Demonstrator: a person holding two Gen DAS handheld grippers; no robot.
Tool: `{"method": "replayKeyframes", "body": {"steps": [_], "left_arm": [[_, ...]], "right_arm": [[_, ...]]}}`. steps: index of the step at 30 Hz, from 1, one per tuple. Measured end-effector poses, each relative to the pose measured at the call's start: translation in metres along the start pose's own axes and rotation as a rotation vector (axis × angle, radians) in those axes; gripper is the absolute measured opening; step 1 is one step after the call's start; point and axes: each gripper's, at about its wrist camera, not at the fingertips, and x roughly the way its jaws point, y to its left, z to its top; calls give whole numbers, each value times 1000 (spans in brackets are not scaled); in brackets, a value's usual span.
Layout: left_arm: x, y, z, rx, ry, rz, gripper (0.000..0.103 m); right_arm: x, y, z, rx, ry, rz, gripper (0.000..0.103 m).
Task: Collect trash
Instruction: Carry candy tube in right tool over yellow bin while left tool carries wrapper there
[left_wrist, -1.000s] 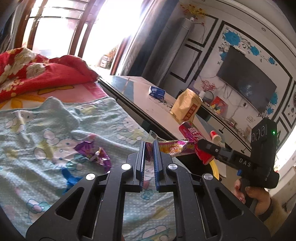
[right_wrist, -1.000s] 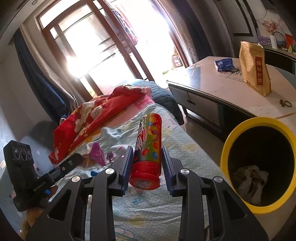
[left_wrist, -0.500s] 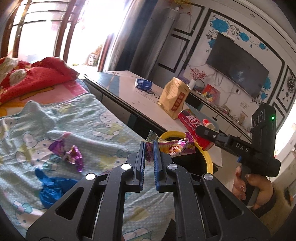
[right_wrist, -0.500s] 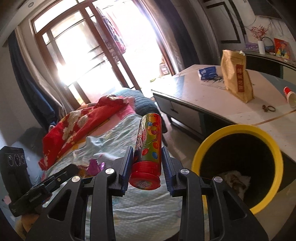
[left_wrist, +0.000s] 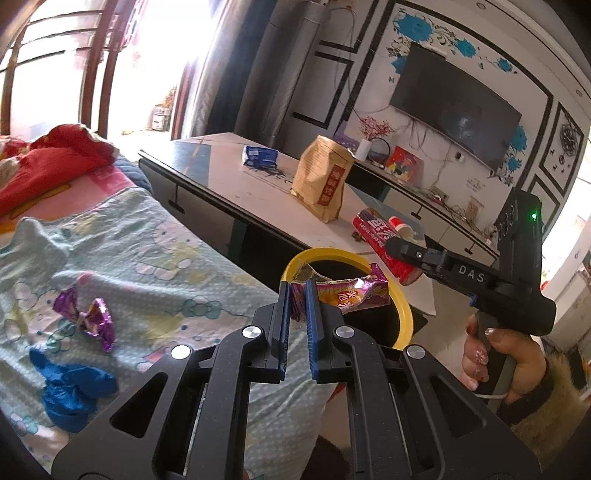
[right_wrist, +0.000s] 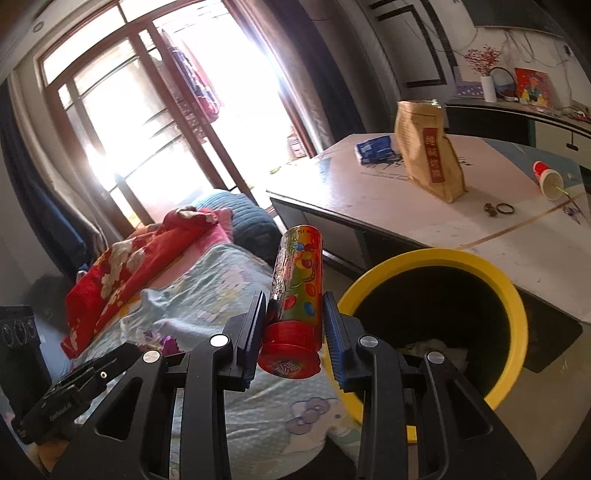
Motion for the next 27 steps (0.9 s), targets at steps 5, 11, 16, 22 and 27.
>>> {"method": "replayKeyframes", "body": {"steps": [5,11,16,22,27], "left_arm": [[11,-14,-2,22,15,-18,5],[26,-29,-4,46,38,-39,5],[39,-39,-6,71,60,-44,5],[56,-50,-9,99,89,-44,5],[70,-57,-11,117,112,-44,5]], "right_arm": [[-4,-16,4,18,-17,-40,30],[-7,-38,7,50,-31,-76,30],[-7,-57,7,89,-33,-99,30],[-7,-76,6,121,-34,-125,30],[-4,-89,3,148,-26,-139,30]]}}
